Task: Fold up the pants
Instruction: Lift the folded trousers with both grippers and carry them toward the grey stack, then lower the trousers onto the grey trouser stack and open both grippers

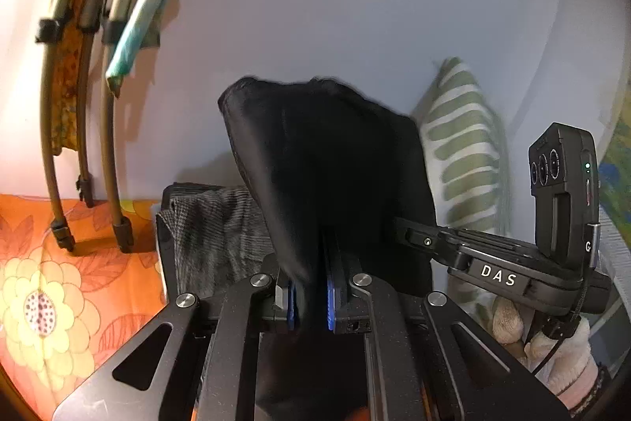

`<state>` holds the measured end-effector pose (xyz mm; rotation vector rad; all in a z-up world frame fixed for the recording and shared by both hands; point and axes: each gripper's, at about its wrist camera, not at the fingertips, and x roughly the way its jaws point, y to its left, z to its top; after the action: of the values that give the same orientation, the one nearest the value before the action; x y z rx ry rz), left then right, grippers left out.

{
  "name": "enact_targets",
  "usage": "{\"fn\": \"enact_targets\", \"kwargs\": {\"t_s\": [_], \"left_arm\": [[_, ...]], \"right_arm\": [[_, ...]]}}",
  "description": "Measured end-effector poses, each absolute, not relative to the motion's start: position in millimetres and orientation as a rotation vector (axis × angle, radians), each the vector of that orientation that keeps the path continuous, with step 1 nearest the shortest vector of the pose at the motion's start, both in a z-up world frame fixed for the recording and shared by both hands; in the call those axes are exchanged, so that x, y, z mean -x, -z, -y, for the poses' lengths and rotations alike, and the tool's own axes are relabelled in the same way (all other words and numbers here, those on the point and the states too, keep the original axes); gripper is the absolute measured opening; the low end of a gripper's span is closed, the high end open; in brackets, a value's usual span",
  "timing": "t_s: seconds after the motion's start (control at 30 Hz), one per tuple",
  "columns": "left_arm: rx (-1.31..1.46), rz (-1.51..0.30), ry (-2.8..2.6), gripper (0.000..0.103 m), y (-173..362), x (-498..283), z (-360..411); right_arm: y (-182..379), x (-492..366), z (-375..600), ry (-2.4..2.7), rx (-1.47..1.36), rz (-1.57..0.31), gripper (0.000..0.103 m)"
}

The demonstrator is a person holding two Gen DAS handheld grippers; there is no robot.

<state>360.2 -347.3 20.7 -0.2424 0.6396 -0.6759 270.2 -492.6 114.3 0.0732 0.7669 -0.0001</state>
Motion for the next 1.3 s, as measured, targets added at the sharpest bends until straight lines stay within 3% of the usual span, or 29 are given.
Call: {"fn": "enact_targets", "kwargs": {"t_s": [0.37,0.5,0.67,0.97,1.07,1.23,1.3], "left_arm": [[0.121,-0.67,0.493,0.021,6,-400,358],[0.055,-0.676,0.437,0.028,10,-407,361],[0.03,-0.675,0.376,0.03,5,-408,351],[0.06,-0.686,0.379,0.031,-22,-370,329],[0.05,-0.668,0.394,0.043,-37,-345,325],[0.035,-0.643,0.427,0.048,-52,-307,318],[0.032,-0.63,0.439,0.053,-57,-292,315]], "right_arm": [[-68,-327,520,0.111,-0.051,-0.799,0.011],[-64,-334,532,0.197,-0.038,-0.798,0.028],[-75,-321,551,0.283,-0.046,-0.782,0.029],[-93,-277,553,0.301,-0.074,-0.761,0.029],[-100,-259,542,0.293,-0.079,-0.748,0.031],[-114,-221,526,0.271,-0.098,-0.717,0.033],[-118,-203,521,0.26,-0.128,-0.701,0.04]]}}
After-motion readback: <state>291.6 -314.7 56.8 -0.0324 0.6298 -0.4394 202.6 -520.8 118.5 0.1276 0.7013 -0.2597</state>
